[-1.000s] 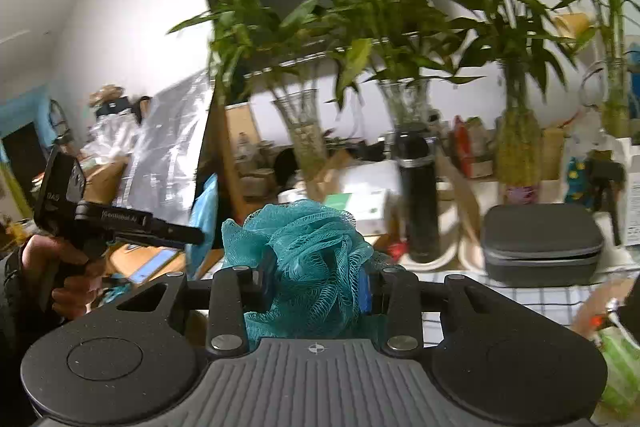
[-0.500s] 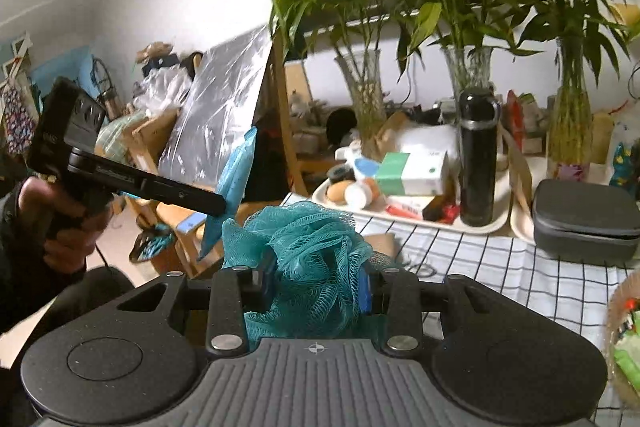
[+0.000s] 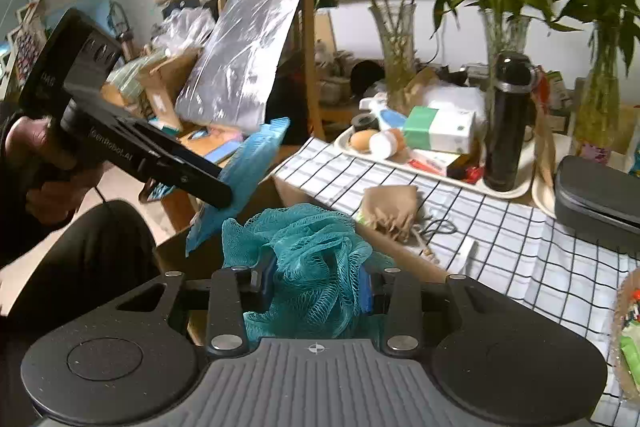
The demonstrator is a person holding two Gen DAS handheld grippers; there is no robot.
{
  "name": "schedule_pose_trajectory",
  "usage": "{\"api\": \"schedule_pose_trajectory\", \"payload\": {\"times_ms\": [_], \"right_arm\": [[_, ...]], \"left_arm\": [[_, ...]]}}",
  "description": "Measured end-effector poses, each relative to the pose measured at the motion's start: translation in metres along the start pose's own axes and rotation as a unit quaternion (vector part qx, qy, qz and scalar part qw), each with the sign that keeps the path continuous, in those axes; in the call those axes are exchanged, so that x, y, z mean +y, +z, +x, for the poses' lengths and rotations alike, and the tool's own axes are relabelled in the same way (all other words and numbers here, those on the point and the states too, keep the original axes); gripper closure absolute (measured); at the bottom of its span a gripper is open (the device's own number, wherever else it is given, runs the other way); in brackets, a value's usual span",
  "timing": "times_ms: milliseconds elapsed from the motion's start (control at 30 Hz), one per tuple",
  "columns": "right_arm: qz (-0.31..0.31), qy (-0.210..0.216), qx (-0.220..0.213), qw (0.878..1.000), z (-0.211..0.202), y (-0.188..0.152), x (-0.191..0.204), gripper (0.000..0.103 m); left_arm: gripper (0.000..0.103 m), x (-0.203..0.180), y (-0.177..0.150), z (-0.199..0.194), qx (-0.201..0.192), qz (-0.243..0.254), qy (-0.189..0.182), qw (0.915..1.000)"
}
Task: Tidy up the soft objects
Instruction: 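Carry the loofah in the right gripper over the box while the left carries the packet, then lower the loofah and blue packet into the box and open both grippers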
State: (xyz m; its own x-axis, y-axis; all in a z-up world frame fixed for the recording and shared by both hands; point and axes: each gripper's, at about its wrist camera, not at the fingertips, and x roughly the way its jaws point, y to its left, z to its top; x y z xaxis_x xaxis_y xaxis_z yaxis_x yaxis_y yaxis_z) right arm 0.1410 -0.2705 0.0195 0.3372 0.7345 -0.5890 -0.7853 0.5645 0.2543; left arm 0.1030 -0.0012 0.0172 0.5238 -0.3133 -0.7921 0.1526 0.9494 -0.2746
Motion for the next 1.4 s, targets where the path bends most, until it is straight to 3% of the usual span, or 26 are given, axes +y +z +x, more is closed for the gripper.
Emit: {"api": "schedule_pose_trajectory", "payload": {"times_ms": [333, 667, 700, 767, 933, 1200, 1233, 1300, 1400], "right_arm": [[-0.016, -0.008, 0.029, 0.999, 0.008, -0.006, 0.009, 0.061], [-0.032, -0.027, 0.060, 0.997, 0.020, -0.011, 0.014, 0.061], [-0.033, -0.028, 0.061, 0.997, 0.021, -0.011, 0.014, 0.061], [-0.035, -0.030, 0.065, 0.997, 0.022, -0.011, 0.014, 0.061], [-0.039, -0.032, 0.067, 0.996, 0.023, -0.011, 0.015, 0.061], [-0.041, -0.031, 0.045, 0.998, 0.016, -0.007, 0.015, 0.029], [-0.038, -0.033, 0.039, 0.998, 0.015, -0.006, 0.015, 0.025], [-0.033, -0.038, 0.029, 0.998, 0.012, -0.005, 0.012, 0.013], [-0.025, -0.049, 0.019, 0.998, 0.009, -0.004, 0.010, 0.006]], "left_arm": [[0.044, -0.006, -0.012, 0.012, 0.041, 0.008, 0.020, 0.9989], [0.044, -0.017, -0.015, 0.022, 0.054, 0.031, 0.057, 0.9964], [0.046, -0.018, -0.015, 0.023, 0.054, 0.033, 0.059, 0.9962], [0.060, -0.020, -0.016, 0.024, 0.055, 0.037, 0.064, 0.9958], [0.059, -0.019, -0.015, 0.025, 0.054, 0.032, 0.057, 0.9964], [0.053, -0.016, -0.017, 0.028, 0.053, 0.024, 0.068, 0.9960], [0.051, -0.016, -0.017, 0.027, 0.051, 0.023, 0.068, 0.9961], [0.034, -0.015, -0.017, 0.026, 0.044, 0.020, 0.068, 0.9965], [0.033, -0.015, -0.016, 0.022, 0.031, 0.017, 0.065, 0.9973]]}}
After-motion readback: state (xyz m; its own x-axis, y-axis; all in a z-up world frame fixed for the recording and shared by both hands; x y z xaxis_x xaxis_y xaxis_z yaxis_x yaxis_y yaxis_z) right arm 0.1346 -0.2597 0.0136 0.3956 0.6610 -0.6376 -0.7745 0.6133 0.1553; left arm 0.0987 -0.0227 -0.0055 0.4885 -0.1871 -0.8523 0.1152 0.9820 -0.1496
